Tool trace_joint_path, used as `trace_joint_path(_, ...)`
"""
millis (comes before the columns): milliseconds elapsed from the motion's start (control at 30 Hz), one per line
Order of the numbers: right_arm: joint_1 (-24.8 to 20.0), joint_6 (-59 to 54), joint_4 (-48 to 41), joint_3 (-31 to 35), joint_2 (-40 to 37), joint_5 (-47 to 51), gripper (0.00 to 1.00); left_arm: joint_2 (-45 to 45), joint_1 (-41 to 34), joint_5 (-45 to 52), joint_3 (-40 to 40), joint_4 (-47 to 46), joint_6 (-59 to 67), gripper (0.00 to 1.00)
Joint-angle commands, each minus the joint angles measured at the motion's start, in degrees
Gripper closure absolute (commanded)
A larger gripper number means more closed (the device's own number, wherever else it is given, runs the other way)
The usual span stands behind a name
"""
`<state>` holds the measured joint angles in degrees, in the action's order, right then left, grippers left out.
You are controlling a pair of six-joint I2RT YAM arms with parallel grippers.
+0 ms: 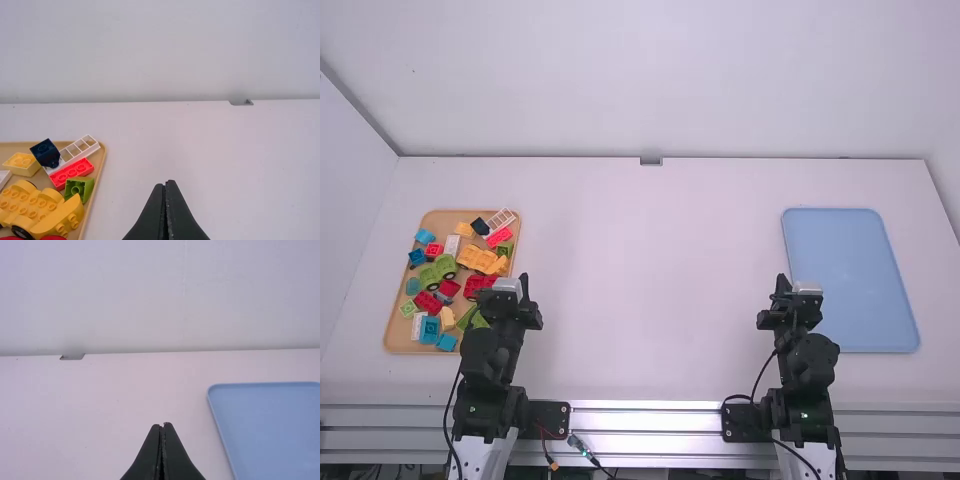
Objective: Assemble lego blocks to make yellow taxi
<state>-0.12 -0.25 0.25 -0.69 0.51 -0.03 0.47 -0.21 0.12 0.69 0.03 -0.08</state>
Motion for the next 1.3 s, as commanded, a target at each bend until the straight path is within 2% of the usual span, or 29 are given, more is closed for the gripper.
trace_joint_path(0,0.0,0.1,0.0,0.0,0.0,-0.1,0.99,0.0,0.0,0.0,0.0,0.0,0.0,1.0)
trace_joint_path(233,0.0,-0.2,0.3,-0.8,1.2,0.0,0.97,0.9,0.0,-0.5,0.8,0.0,0.0,0.97)
trace_joint_path(567,0.2,-1.2,0.0,-6.1,8.0,0.2,0.87,7.5,0.1,-2.7,6.1,-1.0,-0.2,0.87)
trace_joint_path(900,0.4,-2.9,0.2,-13.9,18.7,0.2,0.72,21.4,1.3,-4.8,18.4,-5.6,-1.9,0.72)
trace_joint_path(1267,2.9,-5.1,1.6,-24.6,33.4,0.0,0.5,39.2,2.2,-8.8,32.7,-8.8,-3.9,0.5)
